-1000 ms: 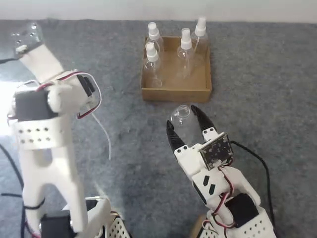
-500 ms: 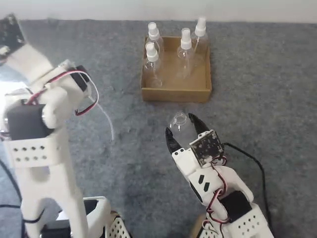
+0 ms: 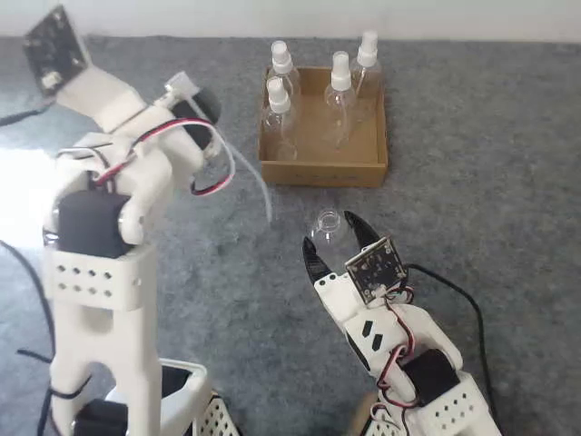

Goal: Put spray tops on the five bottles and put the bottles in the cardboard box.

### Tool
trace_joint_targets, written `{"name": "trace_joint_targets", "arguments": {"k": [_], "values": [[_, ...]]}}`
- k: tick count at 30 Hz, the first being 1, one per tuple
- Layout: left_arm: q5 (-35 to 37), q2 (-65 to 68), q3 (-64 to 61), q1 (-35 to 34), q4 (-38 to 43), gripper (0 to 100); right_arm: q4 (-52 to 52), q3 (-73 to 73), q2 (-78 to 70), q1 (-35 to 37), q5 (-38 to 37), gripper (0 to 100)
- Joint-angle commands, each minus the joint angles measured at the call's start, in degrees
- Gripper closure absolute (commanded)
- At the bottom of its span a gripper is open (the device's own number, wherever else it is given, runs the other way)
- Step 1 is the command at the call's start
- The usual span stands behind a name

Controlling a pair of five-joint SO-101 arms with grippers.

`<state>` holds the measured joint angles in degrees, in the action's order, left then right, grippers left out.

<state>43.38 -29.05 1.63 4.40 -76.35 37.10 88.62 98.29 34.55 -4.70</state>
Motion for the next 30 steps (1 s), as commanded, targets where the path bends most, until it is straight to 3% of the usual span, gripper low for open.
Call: {"name": "trace_joint_targets", "arguments": {"k": [1, 13, 23, 30], "values": [[2.64, -1.85, 2.86, 2.90, 3.25, 99, -1.36, -1.14, 1.27, 0.48, 0.35, 82.6], [4.57, -1.32, 2.33, 10.90, 5.27, 99, -1.19, -1.14, 1.27, 0.57, 0.26, 82.6], [4.57, -1.85, -9.98, 11.34, 17.32, 99, -1.01, -1.67, 1.27, 0.57, 0.26, 82.6], [4.40, -1.85, -12.70, 11.43, 16.97, 99, -1.01, -1.67, 1.27, 0.48, 0.26, 82.6]]}}
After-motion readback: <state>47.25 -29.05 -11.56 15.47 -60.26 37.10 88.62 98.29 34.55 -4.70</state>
